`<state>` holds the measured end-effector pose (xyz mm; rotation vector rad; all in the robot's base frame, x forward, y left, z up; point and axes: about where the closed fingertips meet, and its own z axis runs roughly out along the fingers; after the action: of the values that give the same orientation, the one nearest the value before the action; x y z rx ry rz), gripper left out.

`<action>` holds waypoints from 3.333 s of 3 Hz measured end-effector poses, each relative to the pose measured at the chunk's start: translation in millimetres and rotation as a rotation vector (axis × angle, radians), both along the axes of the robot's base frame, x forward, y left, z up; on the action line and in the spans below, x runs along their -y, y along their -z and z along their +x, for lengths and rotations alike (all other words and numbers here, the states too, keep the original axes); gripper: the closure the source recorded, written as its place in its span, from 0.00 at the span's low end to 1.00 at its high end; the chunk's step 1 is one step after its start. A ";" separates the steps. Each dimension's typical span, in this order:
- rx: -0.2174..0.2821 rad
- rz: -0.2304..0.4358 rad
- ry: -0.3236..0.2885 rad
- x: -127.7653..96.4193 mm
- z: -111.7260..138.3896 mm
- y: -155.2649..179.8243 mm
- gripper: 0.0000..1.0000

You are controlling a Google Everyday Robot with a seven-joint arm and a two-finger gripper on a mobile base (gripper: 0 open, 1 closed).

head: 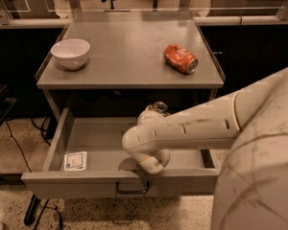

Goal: Place redbull can into top drawer

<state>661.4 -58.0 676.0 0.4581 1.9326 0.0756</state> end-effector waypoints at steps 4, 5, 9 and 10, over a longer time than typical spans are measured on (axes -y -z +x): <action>-0.020 -0.026 -0.045 -4.7 -28.6 0.6 1.00; -0.043 -0.025 -0.017 -6.6 -48.0 11.0 1.00; -0.047 -0.030 -0.010 -7.1 -51.4 11.7 0.27; -0.047 -0.030 -0.010 -7.1 -51.4 11.7 0.03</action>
Offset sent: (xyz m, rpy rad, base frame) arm -0.0200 0.0072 -0.0012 -0.0215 0.0128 0.0391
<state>610.1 -50.9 664.3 0.4335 1.9793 0.0428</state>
